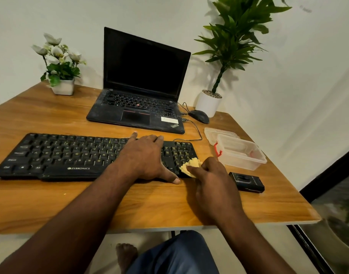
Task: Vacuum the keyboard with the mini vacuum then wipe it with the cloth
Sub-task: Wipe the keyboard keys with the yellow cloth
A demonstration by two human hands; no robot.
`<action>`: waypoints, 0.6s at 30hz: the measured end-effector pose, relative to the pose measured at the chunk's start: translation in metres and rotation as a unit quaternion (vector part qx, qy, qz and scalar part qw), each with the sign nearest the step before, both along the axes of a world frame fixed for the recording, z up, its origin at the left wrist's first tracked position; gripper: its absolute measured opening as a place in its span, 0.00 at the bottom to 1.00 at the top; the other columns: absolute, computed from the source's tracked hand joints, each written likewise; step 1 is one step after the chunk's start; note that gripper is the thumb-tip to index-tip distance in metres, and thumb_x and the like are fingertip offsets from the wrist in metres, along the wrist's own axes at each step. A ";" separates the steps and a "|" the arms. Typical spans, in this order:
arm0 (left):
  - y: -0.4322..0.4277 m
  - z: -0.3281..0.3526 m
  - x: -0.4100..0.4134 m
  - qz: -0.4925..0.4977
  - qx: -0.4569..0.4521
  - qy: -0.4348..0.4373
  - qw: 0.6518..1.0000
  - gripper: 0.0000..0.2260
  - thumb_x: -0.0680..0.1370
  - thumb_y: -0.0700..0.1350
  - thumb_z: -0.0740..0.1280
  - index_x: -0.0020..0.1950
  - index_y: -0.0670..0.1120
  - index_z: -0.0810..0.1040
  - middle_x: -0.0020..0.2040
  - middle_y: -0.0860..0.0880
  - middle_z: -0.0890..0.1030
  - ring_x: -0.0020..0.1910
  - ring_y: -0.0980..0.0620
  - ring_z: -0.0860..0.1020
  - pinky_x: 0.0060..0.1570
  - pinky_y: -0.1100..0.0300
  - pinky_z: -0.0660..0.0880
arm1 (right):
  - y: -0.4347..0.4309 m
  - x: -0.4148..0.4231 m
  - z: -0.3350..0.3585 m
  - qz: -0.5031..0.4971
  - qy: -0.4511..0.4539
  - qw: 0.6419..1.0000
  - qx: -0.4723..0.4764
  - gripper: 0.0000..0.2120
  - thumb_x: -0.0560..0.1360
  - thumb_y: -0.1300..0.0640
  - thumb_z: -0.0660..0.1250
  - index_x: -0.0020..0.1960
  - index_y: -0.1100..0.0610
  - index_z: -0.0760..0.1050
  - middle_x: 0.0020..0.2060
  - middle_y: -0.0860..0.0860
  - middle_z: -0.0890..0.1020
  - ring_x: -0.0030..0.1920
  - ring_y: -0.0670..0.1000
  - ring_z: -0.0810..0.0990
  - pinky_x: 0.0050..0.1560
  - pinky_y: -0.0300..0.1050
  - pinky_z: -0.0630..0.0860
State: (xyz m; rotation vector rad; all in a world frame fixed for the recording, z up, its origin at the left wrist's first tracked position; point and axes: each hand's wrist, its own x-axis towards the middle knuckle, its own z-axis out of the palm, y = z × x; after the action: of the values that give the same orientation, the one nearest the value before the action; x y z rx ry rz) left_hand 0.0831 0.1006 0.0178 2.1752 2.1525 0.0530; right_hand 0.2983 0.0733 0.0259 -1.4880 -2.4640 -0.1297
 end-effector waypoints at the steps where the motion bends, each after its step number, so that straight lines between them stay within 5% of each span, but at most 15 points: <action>1: 0.000 0.000 0.000 -0.001 0.000 -0.001 1.000 0.67 0.57 0.87 0.60 0.85 0.47 0.46 0.85 0.46 0.55 0.83 0.45 0.55 0.81 0.39 0.44 | -0.004 0.004 -0.001 0.000 -0.008 1.000 0.003 0.23 0.83 0.54 0.63 0.76 0.41 0.69 0.64 0.48 0.71 0.66 0.49 0.69 0.62 0.45 0.75; 8: 0.000 -0.001 -0.001 -0.003 -0.002 -0.003 1.000 0.67 0.58 0.87 0.60 0.85 0.47 0.47 0.85 0.46 0.55 0.83 0.46 0.55 0.81 0.39 0.45 | 0.010 0.028 -0.002 -0.054 0.095 0.994 0.022 0.19 0.80 0.58 0.67 0.70 0.45 0.78 0.57 0.48 0.75 0.57 0.48 0.73 0.55 0.44 0.77; 13: -0.001 0.000 0.000 0.000 0.001 -0.002 1.000 0.67 0.58 0.86 0.60 0.85 0.47 0.47 0.85 0.46 0.55 0.83 0.46 0.55 0.81 0.39 0.44 | 0.004 0.006 -0.006 -0.093 0.066 0.993 -0.008 0.22 0.82 0.56 0.64 0.75 0.45 0.72 0.65 0.50 0.73 0.64 0.51 0.72 0.65 0.46 0.75; 18: 0.001 -0.002 -0.001 0.000 0.001 -0.004 1.000 0.67 0.57 0.87 0.60 0.85 0.47 0.47 0.85 0.46 0.55 0.83 0.46 0.55 0.81 0.39 0.44 | -0.020 0.005 -0.021 -0.062 0.157 0.985 0.021 0.21 0.78 0.62 0.69 0.70 0.51 0.79 0.55 0.47 0.74 0.54 0.47 0.74 0.53 0.39 0.73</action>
State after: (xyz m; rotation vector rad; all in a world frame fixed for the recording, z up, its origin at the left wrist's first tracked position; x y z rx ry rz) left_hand 0.0824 0.1012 0.0158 2.1710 2.1490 0.0643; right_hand 0.3033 0.0530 0.0045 -1.5140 -2.1101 0.0271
